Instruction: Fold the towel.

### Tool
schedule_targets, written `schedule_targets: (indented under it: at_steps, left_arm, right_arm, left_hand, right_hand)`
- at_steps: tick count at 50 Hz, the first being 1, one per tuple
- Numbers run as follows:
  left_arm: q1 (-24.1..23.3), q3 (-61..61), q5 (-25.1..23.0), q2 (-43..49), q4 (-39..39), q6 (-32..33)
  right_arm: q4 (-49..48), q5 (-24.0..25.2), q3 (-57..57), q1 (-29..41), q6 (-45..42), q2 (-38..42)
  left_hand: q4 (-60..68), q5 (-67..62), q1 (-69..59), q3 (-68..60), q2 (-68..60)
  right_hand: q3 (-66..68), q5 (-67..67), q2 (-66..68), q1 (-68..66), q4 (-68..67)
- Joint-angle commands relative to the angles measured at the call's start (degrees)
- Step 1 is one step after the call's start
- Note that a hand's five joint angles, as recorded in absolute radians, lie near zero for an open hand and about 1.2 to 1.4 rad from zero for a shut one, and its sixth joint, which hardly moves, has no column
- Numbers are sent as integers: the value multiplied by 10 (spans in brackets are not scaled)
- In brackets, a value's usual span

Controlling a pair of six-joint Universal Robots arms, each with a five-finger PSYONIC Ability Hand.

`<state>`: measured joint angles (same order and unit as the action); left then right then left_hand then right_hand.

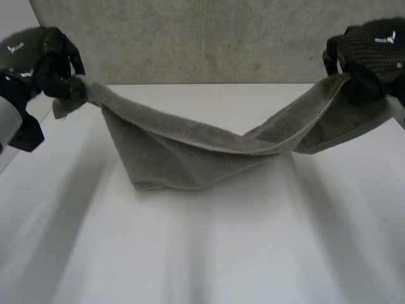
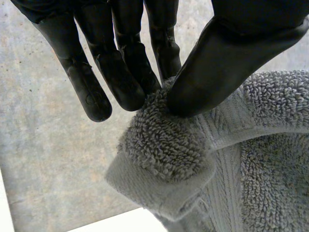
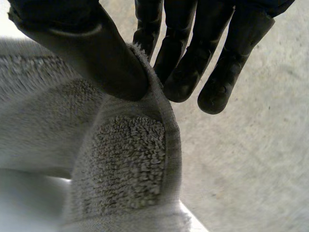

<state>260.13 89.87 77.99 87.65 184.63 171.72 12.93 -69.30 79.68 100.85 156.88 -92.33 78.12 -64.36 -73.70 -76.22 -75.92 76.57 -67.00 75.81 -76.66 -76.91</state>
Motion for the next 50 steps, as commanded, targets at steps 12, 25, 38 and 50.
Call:
schedule_targets:
  at_steps: [12,25,38,50]
  left_arm:
    - [-7,-364,36,282,-83,-1]
    - [-30,-630,99,350,35,-27]
    - [-8,-335,66,311,74,-40]
    - [51,-47,-21,333,76,-2]
  right_arm:
    - [13,-204,-431,130,-262,335]
    - [-202,-204,-659,153,-193,424]
    - [-54,-108,-481,133,-111,405]
    - [-52,-35,-76,68,-212,367]
  left_hand:
    - [19,-56,-63,-38,-41]
    - [19,-56,-63,-38,-41]
    - [19,-56,-63,-38,-41]
    - [19,-56,-63,-38,-41]
  right_hand:
    - [34,-30,42,-33,-31]
    - [34,-30,42,-33,-31]
    - [34,-30,42,-33,-31]
    - [34,-30,42,-33,-31]
